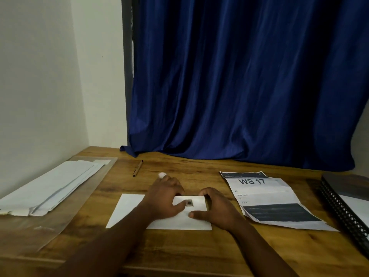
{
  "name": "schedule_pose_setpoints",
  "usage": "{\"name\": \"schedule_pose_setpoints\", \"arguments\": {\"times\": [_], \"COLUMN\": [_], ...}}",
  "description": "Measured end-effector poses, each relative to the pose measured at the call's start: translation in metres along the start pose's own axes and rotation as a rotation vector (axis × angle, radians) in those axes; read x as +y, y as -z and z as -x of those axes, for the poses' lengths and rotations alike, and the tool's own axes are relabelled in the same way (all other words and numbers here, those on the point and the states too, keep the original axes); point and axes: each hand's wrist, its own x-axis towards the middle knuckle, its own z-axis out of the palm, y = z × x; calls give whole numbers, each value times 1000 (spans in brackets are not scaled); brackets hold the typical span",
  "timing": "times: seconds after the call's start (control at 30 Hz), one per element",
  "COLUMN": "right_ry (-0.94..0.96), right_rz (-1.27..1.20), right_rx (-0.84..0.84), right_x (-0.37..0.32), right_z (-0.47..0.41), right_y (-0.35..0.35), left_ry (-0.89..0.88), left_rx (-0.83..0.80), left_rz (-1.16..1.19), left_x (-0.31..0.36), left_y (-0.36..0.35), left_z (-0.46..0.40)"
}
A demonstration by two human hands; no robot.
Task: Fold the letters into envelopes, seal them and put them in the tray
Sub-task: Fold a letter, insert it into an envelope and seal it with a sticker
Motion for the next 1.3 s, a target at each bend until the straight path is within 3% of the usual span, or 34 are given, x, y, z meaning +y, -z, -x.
{"name": "schedule_pose_setpoints", "arguments": {"times": [0.23, 0.37, 0.53, 0.67, 0.77, 1.07, 1.3], "right_ry": [-25, -50, -28, 79, 81, -81, -107], "right_rz": [-324, -535, -263, 197, 376, 180, 50], "right_rx": [2, 49, -127, -196, -266, -436, -613], "right_x": [2, -5, -29, -49, -62, -91, -101], "right_z": [1, 5, 18, 23, 26, 4, -13], "right_y": [1, 7, 13, -2, -10, -4, 13], "left_ry": [6, 1, 22, 47, 70, 165, 166], "left_rx": [14, -19, -33, -28, -35, -222, -209], "left_rz": [138, 88, 144, 144, 108, 31, 22], "left_x": [6, 9, 12, 5, 6, 17, 19], "left_y": [13, 21, 30, 39, 50, 64, 63], "left_z": [17, 23, 30, 57, 89, 149, 148]}}
